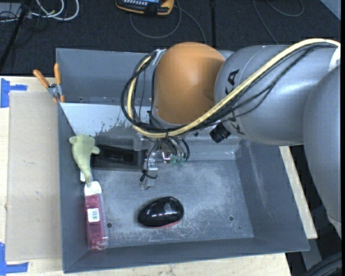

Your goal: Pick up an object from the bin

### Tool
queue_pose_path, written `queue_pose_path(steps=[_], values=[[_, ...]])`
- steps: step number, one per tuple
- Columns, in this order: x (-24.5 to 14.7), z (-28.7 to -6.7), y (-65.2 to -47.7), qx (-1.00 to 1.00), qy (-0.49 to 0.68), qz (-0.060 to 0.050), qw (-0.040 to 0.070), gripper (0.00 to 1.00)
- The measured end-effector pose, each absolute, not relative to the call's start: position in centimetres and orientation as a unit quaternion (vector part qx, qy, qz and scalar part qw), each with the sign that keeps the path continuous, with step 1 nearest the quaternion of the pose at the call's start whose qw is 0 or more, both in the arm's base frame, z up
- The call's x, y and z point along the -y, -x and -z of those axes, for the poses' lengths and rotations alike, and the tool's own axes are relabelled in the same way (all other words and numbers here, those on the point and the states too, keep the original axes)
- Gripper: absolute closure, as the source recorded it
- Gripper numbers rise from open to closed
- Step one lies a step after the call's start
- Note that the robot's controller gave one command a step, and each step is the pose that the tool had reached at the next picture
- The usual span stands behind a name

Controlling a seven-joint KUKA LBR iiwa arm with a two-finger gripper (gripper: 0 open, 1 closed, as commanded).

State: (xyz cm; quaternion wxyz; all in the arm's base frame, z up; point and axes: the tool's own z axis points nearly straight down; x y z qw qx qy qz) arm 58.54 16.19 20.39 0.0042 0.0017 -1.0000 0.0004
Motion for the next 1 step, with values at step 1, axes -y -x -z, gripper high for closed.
queue_pose_path(steps=[1], values=[[-16.11,-20.88,-58.70,1.000,0.000,0.000,0.001,0.00]])
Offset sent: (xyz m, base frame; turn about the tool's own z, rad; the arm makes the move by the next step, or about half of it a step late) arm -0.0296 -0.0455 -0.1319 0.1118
